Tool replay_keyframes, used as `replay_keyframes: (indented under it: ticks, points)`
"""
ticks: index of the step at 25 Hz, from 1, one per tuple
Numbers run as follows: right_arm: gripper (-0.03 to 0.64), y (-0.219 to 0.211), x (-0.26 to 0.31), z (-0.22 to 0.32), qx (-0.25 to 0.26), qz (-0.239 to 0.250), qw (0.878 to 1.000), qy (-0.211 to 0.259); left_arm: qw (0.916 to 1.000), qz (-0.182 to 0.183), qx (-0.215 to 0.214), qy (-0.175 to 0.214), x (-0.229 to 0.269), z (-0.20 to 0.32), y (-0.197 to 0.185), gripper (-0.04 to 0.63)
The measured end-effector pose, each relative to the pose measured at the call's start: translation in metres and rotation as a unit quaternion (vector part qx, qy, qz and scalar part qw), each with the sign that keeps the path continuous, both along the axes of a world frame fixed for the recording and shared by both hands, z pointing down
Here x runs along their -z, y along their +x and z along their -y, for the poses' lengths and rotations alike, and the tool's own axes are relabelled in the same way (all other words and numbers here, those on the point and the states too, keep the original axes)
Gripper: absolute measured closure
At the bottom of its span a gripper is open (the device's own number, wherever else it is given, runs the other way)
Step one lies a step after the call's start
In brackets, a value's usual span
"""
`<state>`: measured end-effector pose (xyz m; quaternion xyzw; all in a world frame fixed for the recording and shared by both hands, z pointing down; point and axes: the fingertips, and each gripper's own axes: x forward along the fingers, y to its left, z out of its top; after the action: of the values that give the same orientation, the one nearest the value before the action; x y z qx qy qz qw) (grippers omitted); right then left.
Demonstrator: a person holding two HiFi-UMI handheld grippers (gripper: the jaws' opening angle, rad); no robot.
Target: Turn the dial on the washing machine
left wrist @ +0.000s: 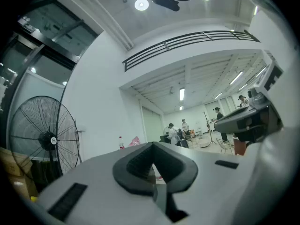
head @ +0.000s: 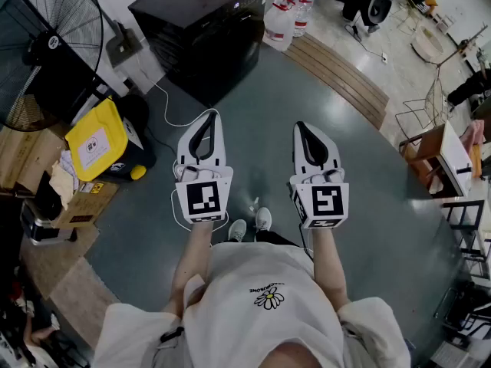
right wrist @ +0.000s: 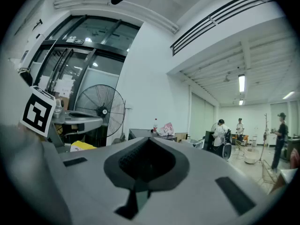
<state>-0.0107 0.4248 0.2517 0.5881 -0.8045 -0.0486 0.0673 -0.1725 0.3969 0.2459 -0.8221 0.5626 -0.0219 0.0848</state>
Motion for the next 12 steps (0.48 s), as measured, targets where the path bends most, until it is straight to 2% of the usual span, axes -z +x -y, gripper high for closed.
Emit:
replay_keyframes:
  ticks: [4,7,12]
  points:
    - [0.614,-0.002,-0.004,0.001,0.003,0.001,1.0,-0.003,0.9999,-0.008,-0.002,-0.006,-0.003,0.001,-0.001,0.597]
    - [0.614,-0.001,-0.01,0.001,0.007,0.0,1.0,-0.005,0.9999,0.0,-0.003,-0.01,-0.011,0.001,-0.003,0.597]
    - [0.614,0.001,-0.022,0.005,0.011,0.006,1.0,-0.016,0.9996,-0.003,0.018,-0.022,-0.02,0.008,-0.009,0.597]
